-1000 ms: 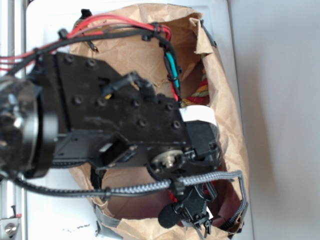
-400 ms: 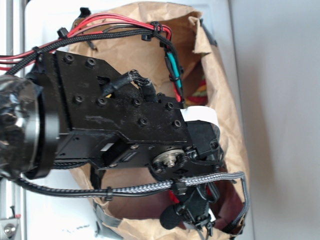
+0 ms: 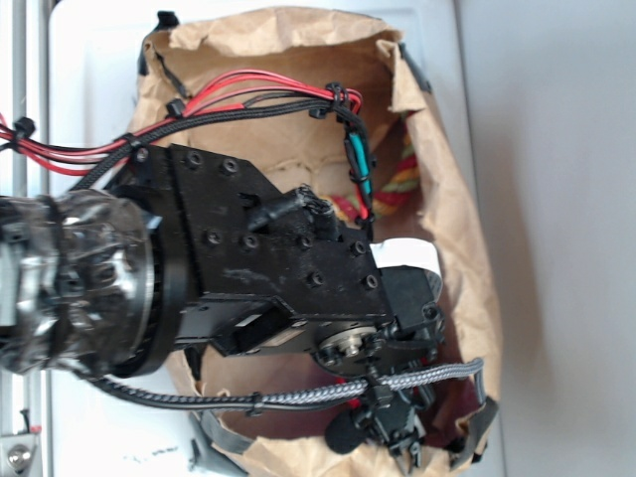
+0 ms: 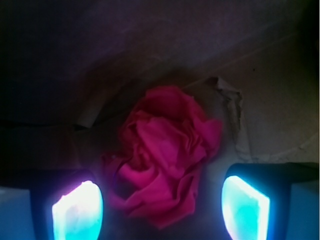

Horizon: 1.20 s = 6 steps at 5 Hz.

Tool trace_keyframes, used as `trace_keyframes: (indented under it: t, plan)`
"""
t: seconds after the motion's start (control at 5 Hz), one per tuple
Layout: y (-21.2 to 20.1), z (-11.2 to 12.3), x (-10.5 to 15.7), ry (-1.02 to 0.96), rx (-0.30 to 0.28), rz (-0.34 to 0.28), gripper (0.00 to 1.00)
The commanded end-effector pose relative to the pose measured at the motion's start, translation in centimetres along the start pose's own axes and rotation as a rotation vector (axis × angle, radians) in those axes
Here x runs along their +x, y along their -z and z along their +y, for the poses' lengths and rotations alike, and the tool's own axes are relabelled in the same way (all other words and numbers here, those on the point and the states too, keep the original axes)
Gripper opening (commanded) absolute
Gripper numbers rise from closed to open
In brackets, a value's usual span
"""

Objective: Grab the red paper.

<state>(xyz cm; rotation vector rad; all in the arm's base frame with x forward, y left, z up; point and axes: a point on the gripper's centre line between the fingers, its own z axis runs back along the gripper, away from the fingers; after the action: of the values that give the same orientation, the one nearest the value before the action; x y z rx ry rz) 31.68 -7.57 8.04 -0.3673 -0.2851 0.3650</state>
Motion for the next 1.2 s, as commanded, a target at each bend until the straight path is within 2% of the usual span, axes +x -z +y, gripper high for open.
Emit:
trace_keyframes:
  t: [0.0,0.2,0.4,0.6,0.8,1.0]
  plan:
    - [1.3,-0.7,2.0,0.055,-0.005,-0.041,1.0]
    - [2.3,-0.1,2.8,0.049,0.023,-0.049,1.0]
    - [2.0,-0.5,1.9,0.042,0.022,-0.043,0.99]
    - [0.7,0.5,6.5,0.042,0.019,-0.037,0.0]
    - [-0.6,0.6,7.0,0.035,0.031,-0.023,0.0]
    - [-4.0,0.9,7.0,0.011,0.051,-0.039,0.0]
